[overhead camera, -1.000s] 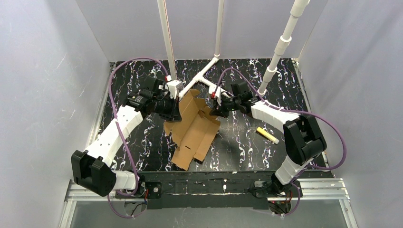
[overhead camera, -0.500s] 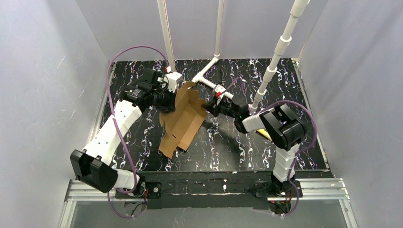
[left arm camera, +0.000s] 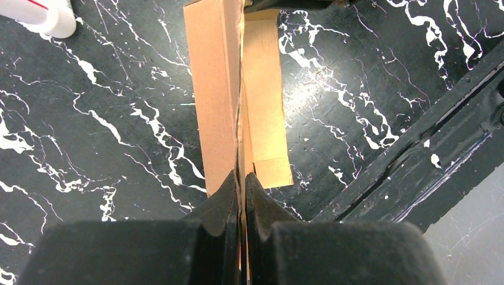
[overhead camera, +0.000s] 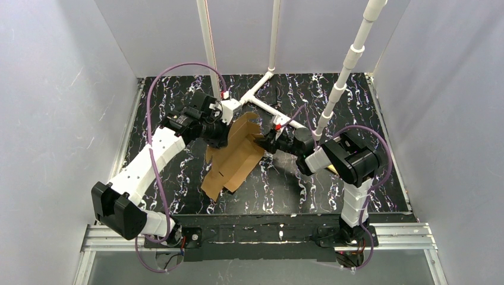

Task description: Fold the paper box

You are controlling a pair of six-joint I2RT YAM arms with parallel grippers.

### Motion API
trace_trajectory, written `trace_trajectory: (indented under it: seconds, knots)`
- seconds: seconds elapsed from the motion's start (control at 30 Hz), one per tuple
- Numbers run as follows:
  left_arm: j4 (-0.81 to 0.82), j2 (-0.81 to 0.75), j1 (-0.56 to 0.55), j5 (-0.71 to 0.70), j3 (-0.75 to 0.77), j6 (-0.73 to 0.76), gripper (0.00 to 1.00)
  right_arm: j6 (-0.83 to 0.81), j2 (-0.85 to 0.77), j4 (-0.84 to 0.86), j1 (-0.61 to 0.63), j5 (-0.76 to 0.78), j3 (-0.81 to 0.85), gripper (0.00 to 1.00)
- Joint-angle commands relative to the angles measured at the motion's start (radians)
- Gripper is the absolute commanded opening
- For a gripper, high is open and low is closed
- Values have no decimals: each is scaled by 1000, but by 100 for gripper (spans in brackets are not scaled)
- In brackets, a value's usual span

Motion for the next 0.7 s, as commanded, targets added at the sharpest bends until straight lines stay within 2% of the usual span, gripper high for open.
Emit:
trace_trajectory:
  seconds: [0.0,0.2,0.33,0.37,0.67]
  knots:
    - [14,-11,-22,9,-17,2,0,-32,-63,23,5,-74,-15,24]
    - [13,-12,-49,-37,-31,9,0,-125,-160,-167,4,-101,-12,31]
    - [8,-17,-51,-77,-27,18,0,-183,-237,-381,-6,-86,37,35]
    - [5,-23,-51,-93,-22,23,0,-222,-277,-547,-18,-84,83,37]
    - [2,-36,-51,-102,-12,25,0,-367,-331,-983,-22,-52,243,38]
